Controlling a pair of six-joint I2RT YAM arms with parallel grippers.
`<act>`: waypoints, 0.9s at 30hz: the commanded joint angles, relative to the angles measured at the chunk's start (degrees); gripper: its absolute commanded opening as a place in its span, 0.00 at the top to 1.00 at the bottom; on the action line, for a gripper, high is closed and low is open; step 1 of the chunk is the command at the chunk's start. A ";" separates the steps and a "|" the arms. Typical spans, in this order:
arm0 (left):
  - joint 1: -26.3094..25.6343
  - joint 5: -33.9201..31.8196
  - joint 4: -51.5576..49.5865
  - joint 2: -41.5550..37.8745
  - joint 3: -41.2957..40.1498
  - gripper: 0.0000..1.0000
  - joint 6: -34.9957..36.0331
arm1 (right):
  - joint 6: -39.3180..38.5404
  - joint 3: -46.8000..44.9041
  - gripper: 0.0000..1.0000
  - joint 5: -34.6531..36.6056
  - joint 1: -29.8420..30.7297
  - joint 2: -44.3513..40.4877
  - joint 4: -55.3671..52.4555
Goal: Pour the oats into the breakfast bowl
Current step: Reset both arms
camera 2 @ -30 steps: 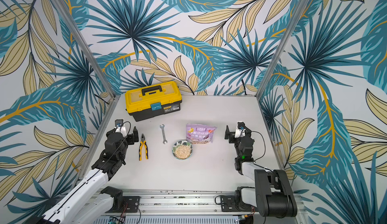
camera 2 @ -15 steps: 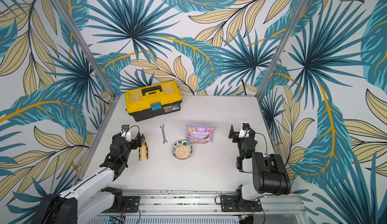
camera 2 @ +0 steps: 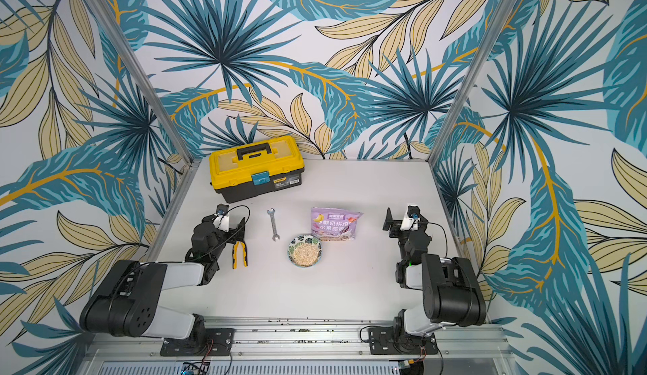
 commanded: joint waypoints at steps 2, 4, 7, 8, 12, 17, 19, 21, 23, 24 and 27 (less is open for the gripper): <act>3.31 7.99 1.59 1.55 2.82 0.00 -1.99 | 0.70 -0.73 0.01 -0.56 -0.21 0.32 1.68; 3.71 7.71 -1.70 1.43 4.43 0.00 -2.66 | 0.67 -0.71 0.01 -0.52 -0.26 0.32 1.70; 4.65 6.89 -2.16 1.41 4.59 0.00 -4.13 | 0.67 -0.73 0.01 -0.46 -0.24 0.27 1.66; 4.71 6.81 -2.35 1.44 4.66 0.00 -4.18 | 0.61 -0.75 0.01 -0.49 -0.26 0.24 1.54; 4.62 5.37 -1.99 1.50 4.52 0.00 -4.63 | 0.54 -0.72 0.01 -0.52 -0.23 0.10 1.44; 4.51 5.24 -2.09 1.46 4.61 0.00 -4.63 | 0.53 -0.73 0.01 -0.52 -0.21 0.14 1.49; 4.50 5.24 -2.08 1.46 4.61 0.00 -4.69 | 0.53 -0.75 0.01 -0.51 -0.21 0.14 1.47; 4.47 5.24 -2.09 1.49 4.66 0.00 -4.59 | 0.51 -0.73 0.01 -0.51 -0.21 0.14 1.43; 4.47 5.15 -2.16 1.49 4.65 0.00 -4.61 | 0.51 -0.74 0.01 -0.54 -0.21 0.14 1.44; 4.43 5.15 -2.30 1.51 4.76 0.00 -4.62 | 0.56 -0.75 0.01 -0.51 -0.21 0.14 1.43; 4.41 5.06 -2.28 1.52 4.75 0.00 -4.63 | 0.57 -0.73 0.01 -0.52 -0.21 0.14 1.46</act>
